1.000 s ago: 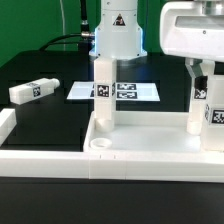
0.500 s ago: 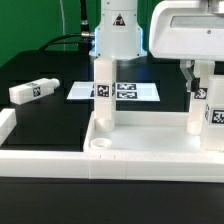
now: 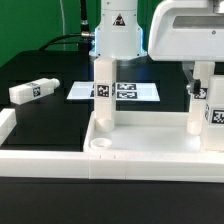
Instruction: Assemble desk
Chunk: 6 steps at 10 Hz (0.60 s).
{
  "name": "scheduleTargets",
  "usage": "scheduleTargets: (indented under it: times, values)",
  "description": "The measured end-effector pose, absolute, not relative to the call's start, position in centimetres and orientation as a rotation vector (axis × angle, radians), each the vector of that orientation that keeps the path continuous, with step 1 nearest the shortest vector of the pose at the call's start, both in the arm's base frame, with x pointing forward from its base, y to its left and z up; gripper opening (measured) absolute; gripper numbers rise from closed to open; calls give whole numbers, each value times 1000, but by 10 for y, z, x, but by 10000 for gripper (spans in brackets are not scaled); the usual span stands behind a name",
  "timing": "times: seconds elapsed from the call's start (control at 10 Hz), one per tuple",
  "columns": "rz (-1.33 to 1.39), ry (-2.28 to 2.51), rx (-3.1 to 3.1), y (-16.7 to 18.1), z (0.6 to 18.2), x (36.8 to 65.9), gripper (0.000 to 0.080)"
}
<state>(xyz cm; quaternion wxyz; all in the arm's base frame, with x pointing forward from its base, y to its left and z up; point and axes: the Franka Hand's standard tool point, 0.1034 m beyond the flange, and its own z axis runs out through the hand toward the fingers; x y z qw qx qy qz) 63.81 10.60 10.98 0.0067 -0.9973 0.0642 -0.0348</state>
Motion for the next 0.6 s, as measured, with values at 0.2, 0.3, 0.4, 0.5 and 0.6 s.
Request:
scheduleTargets:
  times: [0.2, 0.3, 0.4, 0.5, 0.6]
  values:
    - [-109, 205, -3120, 106, 110, 638, 286]
    - [-109, 205, -3120, 106, 110, 638, 286]
    - [-109, 205, -3120, 106, 110, 638, 288]
    - [-109, 205, -3120, 106, 110, 638, 288]
    - [-109, 251, -3115, 105, 110, 638, 288]
